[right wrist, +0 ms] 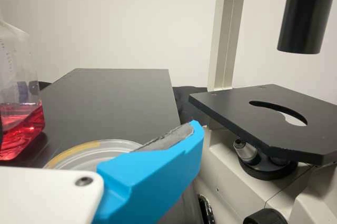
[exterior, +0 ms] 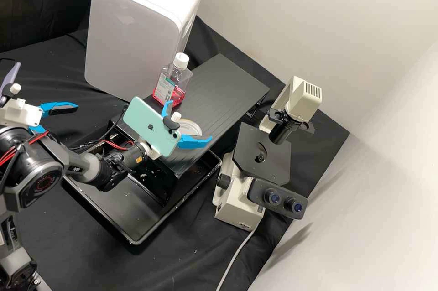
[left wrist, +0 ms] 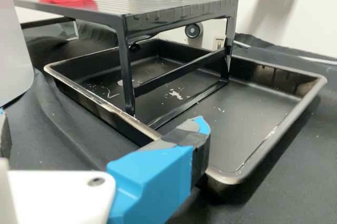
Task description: Remove the lid from the petri dish
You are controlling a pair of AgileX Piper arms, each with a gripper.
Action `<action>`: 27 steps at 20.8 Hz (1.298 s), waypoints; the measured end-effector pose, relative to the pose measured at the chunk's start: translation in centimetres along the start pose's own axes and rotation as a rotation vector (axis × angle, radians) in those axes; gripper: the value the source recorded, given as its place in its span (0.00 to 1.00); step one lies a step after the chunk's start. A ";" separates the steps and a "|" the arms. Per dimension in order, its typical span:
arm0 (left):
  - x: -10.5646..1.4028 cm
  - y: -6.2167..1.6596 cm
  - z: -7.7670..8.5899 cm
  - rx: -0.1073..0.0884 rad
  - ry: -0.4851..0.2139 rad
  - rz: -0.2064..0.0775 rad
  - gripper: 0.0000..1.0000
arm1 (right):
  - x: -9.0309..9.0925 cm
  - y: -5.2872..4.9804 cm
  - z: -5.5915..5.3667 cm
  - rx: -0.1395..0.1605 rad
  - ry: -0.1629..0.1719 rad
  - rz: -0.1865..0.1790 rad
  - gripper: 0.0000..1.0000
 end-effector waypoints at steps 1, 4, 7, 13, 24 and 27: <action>0.0 -0.02 0.0 -0.007 0.000 -0.001 1.00 | 0.0 0.0 0.0 0.000 0.000 0.000 1.00; -0.1 -0.08 0.0 -0.021 0.001 -0.004 1.00 | 0.0 0.0 0.0 0.000 0.000 0.000 1.00; -0.1 -0.08 0.0 -0.026 -0.001 -0.004 1.00 | 0.0 0.0 0.0 0.000 0.000 0.000 1.00; -0.1 -0.08 0.0 -0.028 -0.001 -0.004 1.00 | -0.6 -0.4 0.5 -0.001 -0.016 -0.015 1.00; -0.1 -0.07 0.0 -0.029 0.003 -0.003 1.00 | -1.9 -1.8 1.9 0.004 -0.047 -0.046 1.00; -0.1 -0.06 -0.1 -0.031 0.007 -0.002 1.00 | -1.9 -1.7 1.9 0.004 -0.048 -0.044 1.00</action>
